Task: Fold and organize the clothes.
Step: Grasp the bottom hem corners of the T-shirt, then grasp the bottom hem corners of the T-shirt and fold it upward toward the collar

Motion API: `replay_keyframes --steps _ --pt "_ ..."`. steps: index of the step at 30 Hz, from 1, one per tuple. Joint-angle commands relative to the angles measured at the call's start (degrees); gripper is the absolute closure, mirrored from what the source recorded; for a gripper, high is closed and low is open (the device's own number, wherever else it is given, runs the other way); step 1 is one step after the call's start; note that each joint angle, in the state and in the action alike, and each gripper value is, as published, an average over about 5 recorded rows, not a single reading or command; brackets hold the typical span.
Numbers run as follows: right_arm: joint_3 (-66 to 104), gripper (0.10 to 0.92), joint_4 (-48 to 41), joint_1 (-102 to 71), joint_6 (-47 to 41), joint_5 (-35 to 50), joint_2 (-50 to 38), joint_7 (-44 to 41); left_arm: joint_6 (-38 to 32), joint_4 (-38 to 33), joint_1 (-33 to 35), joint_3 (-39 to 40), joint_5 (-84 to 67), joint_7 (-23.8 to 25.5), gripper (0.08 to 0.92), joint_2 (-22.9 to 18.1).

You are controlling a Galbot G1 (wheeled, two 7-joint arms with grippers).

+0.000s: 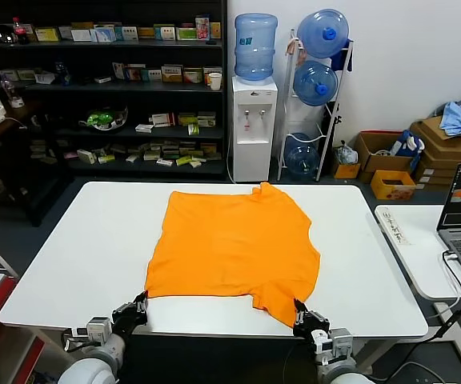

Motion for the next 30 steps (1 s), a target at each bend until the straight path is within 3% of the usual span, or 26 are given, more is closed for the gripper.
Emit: replay_keyframes --steps 1,10,18,22,30 --pt "0.02 0.900 2.98 -3.02 1.12 1.78 -1.45 0.91 2.51 -5.39 1.43 -0.58 -12.14 -2.70 0.907 1.49" --pt "2.66 0.900 13.37 -16.39 2.44 7.42 -8.58 3.53 3.82 -14.89 11.61 -2.98 -18.89 -6.95 0.907 8.01" --pt "3.68 0.900 18.60 -22.24 3.29 8.61 -11.53 4.98 3.75 -19.88 16.35 -3.35 -19.48 -9.75 0.907 9.24" --pt "3.16 0.900 15.51 -15.15 4.89 8.65 -10.35 5.54 0.71 -17.14 11.96 -2.61 -18.22 -8.89 0.907 8.33" --pt "-0.66 0.900 1.70 7.52 5.63 10.23 -7.97 8.01 -6.33 -5.52 -5.79 2.81 -14.99 -5.20 0.907 5.69"
